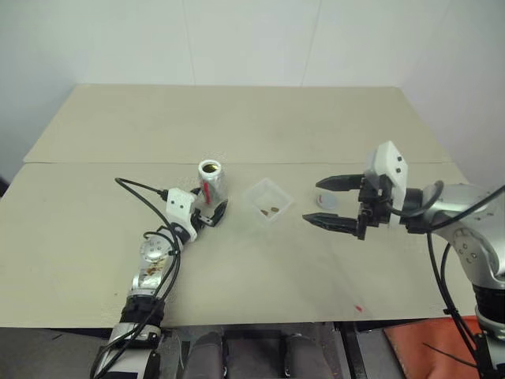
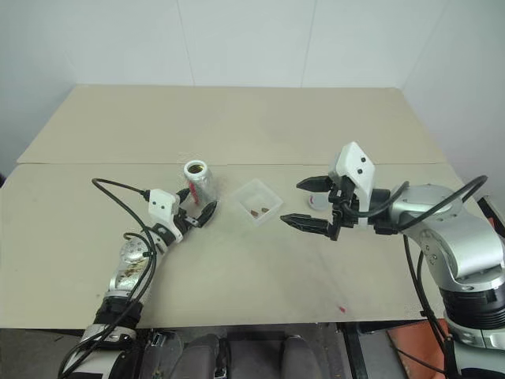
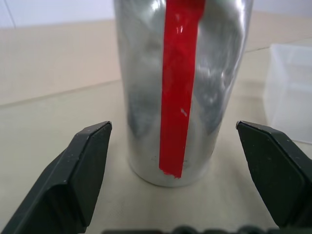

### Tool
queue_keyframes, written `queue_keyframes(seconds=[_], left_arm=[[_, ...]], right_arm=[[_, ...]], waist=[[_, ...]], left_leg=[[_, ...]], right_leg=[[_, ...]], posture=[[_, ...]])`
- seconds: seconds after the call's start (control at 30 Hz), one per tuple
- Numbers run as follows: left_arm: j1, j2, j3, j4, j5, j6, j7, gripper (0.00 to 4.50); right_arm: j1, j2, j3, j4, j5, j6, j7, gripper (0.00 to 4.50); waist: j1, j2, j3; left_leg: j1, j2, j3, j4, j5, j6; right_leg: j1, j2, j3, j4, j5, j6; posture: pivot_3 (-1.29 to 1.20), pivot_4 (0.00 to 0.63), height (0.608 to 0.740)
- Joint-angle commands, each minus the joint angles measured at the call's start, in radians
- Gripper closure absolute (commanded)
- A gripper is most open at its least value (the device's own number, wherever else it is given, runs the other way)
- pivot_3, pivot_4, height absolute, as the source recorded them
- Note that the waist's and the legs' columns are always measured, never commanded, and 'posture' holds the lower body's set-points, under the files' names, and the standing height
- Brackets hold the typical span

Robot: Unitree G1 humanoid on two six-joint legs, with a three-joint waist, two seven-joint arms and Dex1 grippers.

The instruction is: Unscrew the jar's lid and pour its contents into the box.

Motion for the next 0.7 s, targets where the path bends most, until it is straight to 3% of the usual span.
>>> queue_keyframes(seconds=[0.03,0.1,0.2,0.37,0.5,0.7], left_arm=[[0.047,0.054,0.022,-0.129,-0.036,0.010,-0.055,0.06],[0.112,0.115,0.035,-0.222,-0.069,0.074,-0.105,0.06],[0.243,0.282,0.112,-0.408,-0.184,0.235,-0.216,0.06],[0.337,0.494,0.252,-0.555,-0.350,0.351,-0.402,0.06],[0.315,0.613,0.337,-0.563,-0.444,0.404,-0.514,0.06],[0.251,0.714,0.357,-0.520,-0.475,0.399,-0.665,0.06]], right_arm=[[-0.011,-0.015,-0.028,-0.020,0.014,-0.009,0.006,0.00],[-0.011,-0.017,-0.028,-0.017,0.014,-0.007,0.008,0.00],[-0.005,-0.013,-0.038,-0.016,0.024,0.002,-0.002,0.00],[0.034,-0.019,-0.073,-0.030,0.046,0.016,-0.013,0.00],[0.086,-0.048,-0.104,-0.031,0.049,0.003,-0.004,0.00],[0.108,-0.063,-0.118,-0.031,0.047,-0.005,-0.011,0.00]], waist=[[0.000,0.000,0.000],[-0.005,0.000,0.000],[-0.018,0.000,0.000],[-0.013,0.000,0.000],[-0.004,0.000,0.000],[-0.006,0.000,0.000]], left_leg=[[0.000,0.000,0.000,0.000,0.000,0.000],[0.000,0.000,0.000,-0.001,0.000,0.000],[0.001,0.001,-0.001,-0.003,0.000,0.000],[0.003,0.001,-0.006,-0.005,0.000,-0.001],[0.006,0.000,-0.005,-0.006,0.000,0.000],[0.006,0.000,0.003,-0.006,0.000,0.000]], right_leg=[[0.000,0.000,0.000,0.000,0.000,0.000],[0.000,0.000,0.000,0.000,0.000,0.000],[-0.002,0.001,0.001,0.001,0.000,0.000],[0.000,-0.001,0.000,-0.002,0.000,-0.001],[0.001,-0.002,0.000,-0.003,0.000,-0.001],[0.001,-0.001,0.001,-0.004,-0.001,-0.001]], posture=[[0.00,0.150,0.740],[0.00,0.150,0.740],[0.00,0.150,0.740],[0.00,0.150,0.740],[0.00,0.150,0.740],[0.00,0.150,0.740]])
